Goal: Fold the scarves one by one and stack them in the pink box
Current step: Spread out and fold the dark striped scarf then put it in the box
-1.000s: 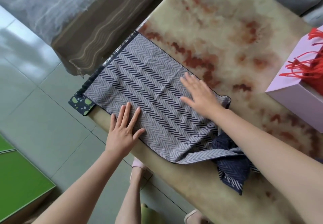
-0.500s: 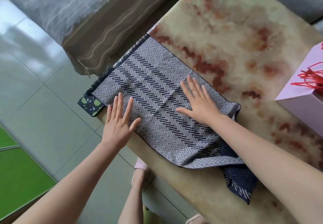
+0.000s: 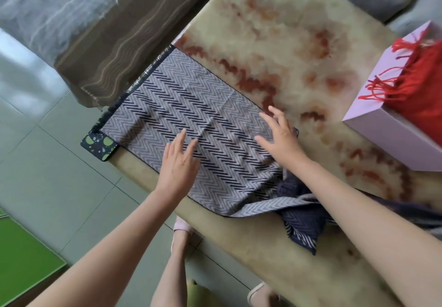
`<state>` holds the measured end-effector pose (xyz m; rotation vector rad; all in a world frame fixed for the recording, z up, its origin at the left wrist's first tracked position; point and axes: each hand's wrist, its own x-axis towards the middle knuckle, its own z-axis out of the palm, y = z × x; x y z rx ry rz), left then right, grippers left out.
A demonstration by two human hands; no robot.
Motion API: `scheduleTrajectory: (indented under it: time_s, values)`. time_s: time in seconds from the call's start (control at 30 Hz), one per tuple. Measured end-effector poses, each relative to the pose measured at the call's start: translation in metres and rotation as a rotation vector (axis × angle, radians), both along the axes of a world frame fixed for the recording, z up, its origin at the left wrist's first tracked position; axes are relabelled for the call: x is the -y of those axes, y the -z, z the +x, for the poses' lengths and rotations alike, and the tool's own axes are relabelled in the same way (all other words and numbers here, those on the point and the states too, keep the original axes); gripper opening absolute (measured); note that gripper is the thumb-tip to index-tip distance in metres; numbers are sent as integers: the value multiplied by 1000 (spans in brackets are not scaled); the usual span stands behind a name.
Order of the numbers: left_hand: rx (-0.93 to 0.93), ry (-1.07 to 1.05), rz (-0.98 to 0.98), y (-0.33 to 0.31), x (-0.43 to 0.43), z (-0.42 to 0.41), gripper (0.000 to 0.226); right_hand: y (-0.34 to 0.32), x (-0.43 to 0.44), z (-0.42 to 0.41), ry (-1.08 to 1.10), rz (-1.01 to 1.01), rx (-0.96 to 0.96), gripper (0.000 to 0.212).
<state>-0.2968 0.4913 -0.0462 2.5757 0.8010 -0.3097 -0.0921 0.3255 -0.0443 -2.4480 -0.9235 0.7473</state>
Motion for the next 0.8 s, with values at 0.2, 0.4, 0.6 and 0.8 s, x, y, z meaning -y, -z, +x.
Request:
scheduleTrajectory:
  time_s: [0.2, 0.4, 0.6, 0.8]
  values:
    - [94, 240, -148, -8, 87, 36, 35, -18, 130, 19, 337, 5, 30, 24]
    - [98, 389, -279, -23, 171, 77, 38, -26, 237, 0, 372, -212, -56, 25]
    - [-17, 382, -161, -18, 210, 87, 43, -18, 284, -9, 362, -246, 89, 32]
    - [27, 469, -34, -17, 223, 83, 30, -13, 286, 4, 473, -144, 35, 17]
